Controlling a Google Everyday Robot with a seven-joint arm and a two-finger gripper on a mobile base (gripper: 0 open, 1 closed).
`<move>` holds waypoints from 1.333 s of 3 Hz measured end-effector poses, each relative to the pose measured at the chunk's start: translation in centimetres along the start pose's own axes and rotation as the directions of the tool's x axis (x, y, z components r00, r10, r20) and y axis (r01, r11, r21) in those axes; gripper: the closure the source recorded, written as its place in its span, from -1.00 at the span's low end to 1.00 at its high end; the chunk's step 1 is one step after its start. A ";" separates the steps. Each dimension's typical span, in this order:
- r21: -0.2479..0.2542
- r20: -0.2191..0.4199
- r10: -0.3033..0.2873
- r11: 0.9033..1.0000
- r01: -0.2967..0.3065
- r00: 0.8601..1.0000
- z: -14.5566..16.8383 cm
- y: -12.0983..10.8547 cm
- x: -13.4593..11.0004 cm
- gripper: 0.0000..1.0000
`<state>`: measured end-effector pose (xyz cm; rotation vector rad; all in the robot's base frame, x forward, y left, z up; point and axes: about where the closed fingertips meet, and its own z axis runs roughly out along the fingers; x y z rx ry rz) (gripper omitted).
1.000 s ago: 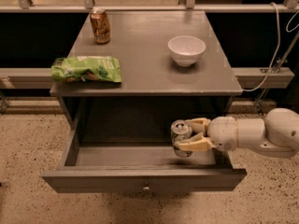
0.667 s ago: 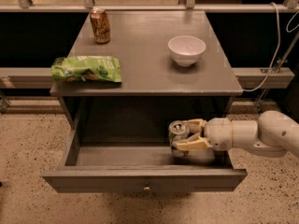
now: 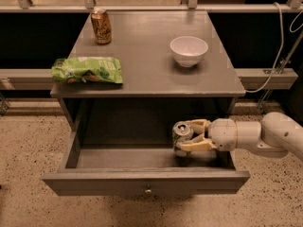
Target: Place 7up can into top drawer
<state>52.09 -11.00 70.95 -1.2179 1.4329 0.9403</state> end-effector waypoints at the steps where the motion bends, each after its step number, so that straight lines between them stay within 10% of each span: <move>1: -0.005 0.001 0.000 1.000 0.000 1.000 0.3 0.1 -0.1 -0.26; 2: -0.011 0.002 0.000 1.000 0.000 1.000 0.5 0.1 -0.1 -0.85; 4: -0.013 0.003 0.000 1.000 0.000 1.000 0.7 0.2 -0.2 -1.00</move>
Offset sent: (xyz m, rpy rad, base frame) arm -0.0002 0.0024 0.0001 0.0007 0.0012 0.0040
